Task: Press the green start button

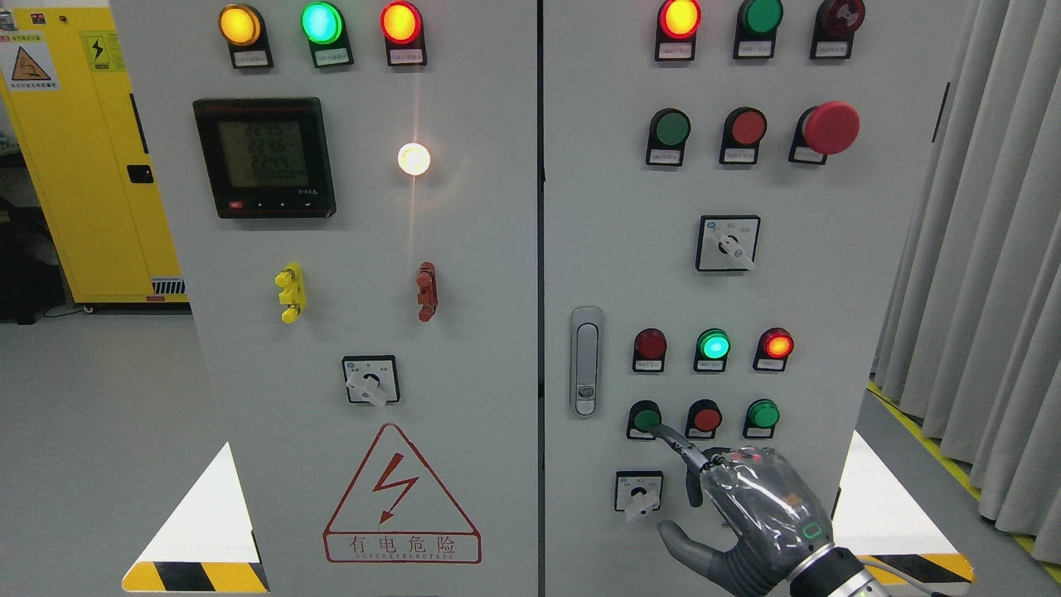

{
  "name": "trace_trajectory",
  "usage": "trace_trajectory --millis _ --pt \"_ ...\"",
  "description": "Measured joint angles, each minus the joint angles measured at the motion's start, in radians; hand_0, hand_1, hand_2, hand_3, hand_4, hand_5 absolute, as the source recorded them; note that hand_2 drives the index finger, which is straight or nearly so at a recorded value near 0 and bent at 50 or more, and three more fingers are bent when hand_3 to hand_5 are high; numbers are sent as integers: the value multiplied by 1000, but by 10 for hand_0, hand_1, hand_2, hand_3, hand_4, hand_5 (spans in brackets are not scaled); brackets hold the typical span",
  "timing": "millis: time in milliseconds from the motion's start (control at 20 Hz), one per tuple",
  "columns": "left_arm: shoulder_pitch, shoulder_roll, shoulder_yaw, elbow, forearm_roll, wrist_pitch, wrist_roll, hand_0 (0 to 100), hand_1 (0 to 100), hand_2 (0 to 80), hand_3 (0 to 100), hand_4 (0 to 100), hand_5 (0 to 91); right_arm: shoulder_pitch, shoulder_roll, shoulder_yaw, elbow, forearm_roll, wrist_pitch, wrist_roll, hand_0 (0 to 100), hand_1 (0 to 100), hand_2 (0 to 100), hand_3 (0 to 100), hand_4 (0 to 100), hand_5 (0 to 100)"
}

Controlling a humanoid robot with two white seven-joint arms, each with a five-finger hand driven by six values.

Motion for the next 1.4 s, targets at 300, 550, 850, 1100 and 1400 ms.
trace_trajectory --millis 300,550,850,1100,1400 --pt "0 0 0 0 0 1 0 120 556 0 0 0 0 -11 0 2 24 0 17 -5 483 627 0 723 744 764" --pt "0 0 0 0 0 -2 0 120 556 0 0 0 0 -19 0 4 41 0 24 -6 489 624 0 723 742 763" --pt "0 0 0 0 0 -3 0 120 556 0 0 0 0 -25 1 6 51 -7 36 -1 493 623 0 722 739 762" --pt "0 0 0 0 0 -4 0 120 556 0 0 0 0 -9 1 6 34 -51 52 9 510 617 0 716 730 753" --pt "0 0 0 0 0 -4 0 120 556 0 0 0 0 66 1 4 -12 -233 55 -5 500 597 0 692 698 674"
